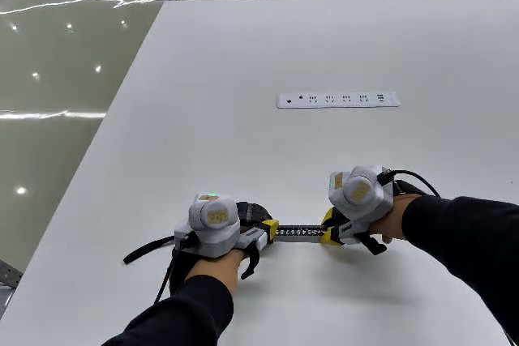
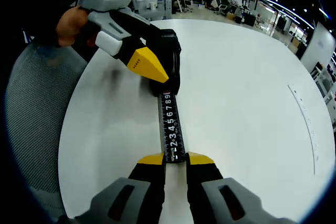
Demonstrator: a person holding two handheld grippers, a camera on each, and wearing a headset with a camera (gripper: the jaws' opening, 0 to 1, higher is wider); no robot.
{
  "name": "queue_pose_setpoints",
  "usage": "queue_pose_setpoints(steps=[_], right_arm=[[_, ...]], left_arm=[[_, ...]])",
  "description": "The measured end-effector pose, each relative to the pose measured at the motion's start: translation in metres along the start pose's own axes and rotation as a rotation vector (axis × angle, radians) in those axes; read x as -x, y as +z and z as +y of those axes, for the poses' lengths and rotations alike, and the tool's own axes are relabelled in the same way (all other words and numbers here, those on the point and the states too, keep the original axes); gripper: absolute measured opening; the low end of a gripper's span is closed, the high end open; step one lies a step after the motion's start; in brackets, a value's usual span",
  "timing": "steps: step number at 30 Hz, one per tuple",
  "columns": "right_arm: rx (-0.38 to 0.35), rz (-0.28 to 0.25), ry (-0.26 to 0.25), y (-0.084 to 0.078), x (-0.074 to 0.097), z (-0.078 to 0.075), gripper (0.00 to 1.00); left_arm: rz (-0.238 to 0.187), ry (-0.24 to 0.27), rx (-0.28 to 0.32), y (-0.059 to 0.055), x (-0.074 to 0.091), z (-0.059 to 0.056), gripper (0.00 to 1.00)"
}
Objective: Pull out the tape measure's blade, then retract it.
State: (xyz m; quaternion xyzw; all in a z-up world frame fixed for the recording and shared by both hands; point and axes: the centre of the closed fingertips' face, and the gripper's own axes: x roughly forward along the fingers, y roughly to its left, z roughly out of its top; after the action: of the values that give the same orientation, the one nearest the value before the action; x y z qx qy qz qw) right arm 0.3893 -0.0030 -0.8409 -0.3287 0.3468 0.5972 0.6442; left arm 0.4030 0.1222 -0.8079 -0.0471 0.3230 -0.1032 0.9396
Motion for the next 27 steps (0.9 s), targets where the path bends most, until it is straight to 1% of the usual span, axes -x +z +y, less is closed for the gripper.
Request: queue_pose_setpoints(steps=[11, 15, 20, 27], right_arm=[[-0.009, -0.004, 0.001, 0.008, -0.005, 0.000, 0.10], [-0.030, -0.002, -0.002, 0.010, -0.008, 0.000, 0.10], [-0.026, -0.009, -0.001, 0.019, -0.014, -0.003, 0.10], [-0.034, -0.020, -0.001, 0.028, -0.017, -0.005, 0.10]], left_arm=[[0.000, -0.002, 0.001, 0.000, 0.000, 0.000, 0.58], [0.000, 0.001, 0.004, 0.000, -0.001, 0.000, 0.58], [0.003, -0.003, 0.006, 0.000, -0.001, 0.000, 0.58], [0.002, -0.004, 0.005, 0.000, -0.001, 0.000, 0.58]])
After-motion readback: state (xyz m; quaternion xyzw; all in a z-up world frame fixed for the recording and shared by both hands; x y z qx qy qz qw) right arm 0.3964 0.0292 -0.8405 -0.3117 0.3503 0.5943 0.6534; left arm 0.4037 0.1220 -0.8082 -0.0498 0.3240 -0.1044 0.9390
